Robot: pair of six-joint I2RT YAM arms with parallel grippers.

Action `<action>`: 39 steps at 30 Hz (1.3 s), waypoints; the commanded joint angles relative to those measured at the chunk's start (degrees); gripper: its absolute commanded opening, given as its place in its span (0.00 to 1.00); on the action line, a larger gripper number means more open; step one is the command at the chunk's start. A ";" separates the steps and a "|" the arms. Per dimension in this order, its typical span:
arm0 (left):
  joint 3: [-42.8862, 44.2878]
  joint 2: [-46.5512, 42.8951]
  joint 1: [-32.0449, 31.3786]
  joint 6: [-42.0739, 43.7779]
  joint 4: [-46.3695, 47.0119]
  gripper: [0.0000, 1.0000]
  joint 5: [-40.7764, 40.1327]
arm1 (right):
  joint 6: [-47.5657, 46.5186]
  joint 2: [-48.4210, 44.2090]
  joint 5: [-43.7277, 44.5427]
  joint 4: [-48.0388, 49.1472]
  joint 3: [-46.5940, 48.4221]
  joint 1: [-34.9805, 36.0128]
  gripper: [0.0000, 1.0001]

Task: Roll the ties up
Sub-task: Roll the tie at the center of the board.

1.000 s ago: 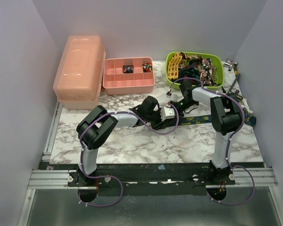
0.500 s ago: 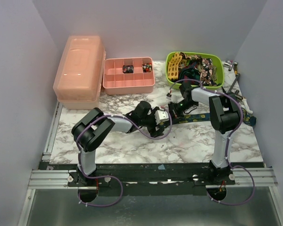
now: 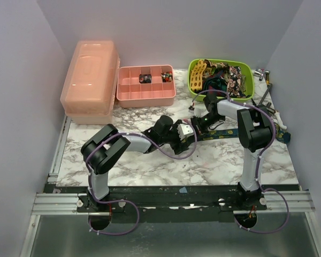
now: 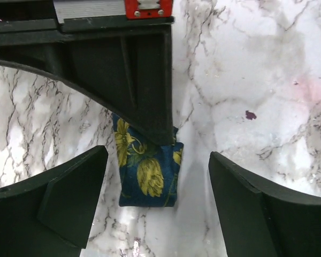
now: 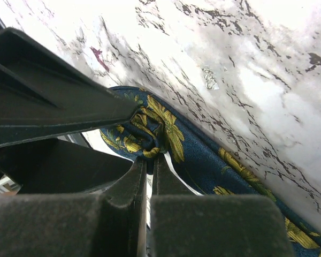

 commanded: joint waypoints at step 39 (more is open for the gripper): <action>-4.11 -1.05 -1.90 6.24 -11.31 0.22 3.58 | -6.67 -1.17 -4.48 -12.78 5.23 2.94 0.22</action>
